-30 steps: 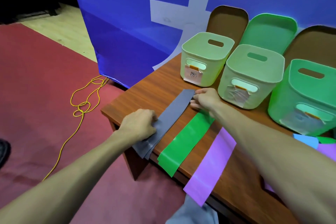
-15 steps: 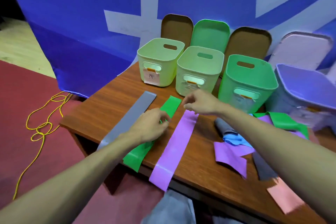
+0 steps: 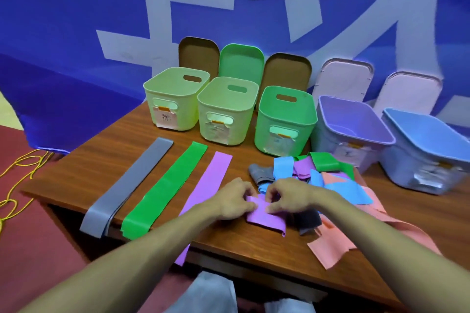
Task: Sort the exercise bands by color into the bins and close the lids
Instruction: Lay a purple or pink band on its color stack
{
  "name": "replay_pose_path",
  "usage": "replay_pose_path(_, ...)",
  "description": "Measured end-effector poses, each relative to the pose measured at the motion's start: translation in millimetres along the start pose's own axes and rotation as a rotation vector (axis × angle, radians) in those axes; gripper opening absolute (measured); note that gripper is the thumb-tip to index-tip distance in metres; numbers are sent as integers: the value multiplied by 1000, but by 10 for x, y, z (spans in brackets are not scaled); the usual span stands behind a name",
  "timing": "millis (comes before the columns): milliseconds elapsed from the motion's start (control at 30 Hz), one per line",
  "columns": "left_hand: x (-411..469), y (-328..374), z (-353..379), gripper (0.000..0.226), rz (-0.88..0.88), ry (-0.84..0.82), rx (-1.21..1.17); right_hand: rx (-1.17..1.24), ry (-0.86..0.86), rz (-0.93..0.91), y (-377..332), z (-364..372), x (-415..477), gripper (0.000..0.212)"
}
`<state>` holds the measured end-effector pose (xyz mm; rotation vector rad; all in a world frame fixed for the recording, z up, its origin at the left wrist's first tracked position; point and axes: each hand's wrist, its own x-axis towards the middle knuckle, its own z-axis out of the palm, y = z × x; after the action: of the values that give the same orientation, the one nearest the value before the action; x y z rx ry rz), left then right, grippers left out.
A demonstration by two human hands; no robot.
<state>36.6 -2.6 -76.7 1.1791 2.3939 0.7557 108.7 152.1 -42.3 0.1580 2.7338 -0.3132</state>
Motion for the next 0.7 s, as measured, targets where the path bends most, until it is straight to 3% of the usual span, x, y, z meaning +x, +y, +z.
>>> replay_pose_path(67,19,31,-14,22,-2,12,-4,5,21,-20,7,20,-61,15)
replay_pose_path(167,18,81,-50,18,19,49,-55,109,23,-17,18,-66,-140,24)
replay_pose_path(367,-79,189,-99,7,-29,52,-462,530,59,-48,30,-389,-402,9)
replay_pose_path(433,-84,236,-126,10,0,76,-588,597,67,-76,33,-490,-478,14)
replay_pose_path(700,-96,436,-303,7,157,210,-826,849,341,-101,-39,-762,-503,15)
